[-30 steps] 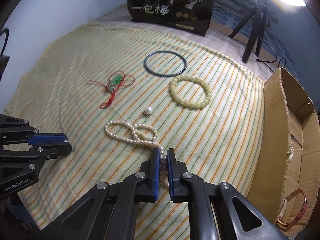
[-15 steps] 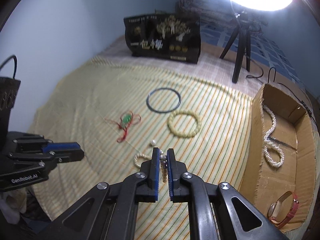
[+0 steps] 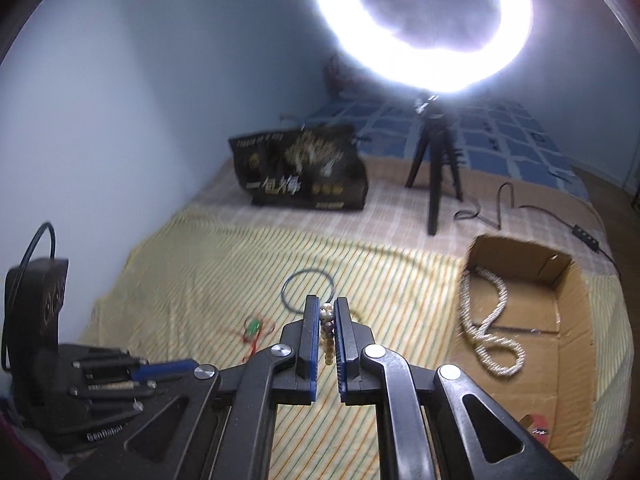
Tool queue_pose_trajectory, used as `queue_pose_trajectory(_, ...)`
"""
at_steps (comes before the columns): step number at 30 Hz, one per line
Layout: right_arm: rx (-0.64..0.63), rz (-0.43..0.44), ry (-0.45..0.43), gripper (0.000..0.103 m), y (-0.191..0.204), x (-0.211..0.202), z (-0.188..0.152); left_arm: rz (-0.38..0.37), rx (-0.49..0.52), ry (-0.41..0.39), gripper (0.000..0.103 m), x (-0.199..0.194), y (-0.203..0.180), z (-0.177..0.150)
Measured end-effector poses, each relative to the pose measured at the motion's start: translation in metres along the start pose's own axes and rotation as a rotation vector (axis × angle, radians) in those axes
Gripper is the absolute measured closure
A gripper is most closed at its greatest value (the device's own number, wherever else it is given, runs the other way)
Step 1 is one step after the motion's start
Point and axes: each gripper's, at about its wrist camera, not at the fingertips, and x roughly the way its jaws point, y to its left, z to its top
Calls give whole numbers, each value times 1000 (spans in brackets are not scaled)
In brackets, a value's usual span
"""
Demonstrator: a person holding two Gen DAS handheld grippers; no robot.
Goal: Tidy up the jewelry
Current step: 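Pinch the pearl stud earring with left tool while right tool lifts the strand, then carry strand and earring into the cardboard box and open both tools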
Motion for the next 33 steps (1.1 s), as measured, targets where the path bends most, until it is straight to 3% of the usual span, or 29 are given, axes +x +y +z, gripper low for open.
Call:
queue_pose_trajectory(14, 106, -153, -87, 99, -84, -35, 15, -94, 78, -20, 94, 17, -79, 23)
queue_pose_trajectory(33, 230, -284, -64, 99, -168, -39, -1, -161, 142, 44, 94, 73, -155, 20)
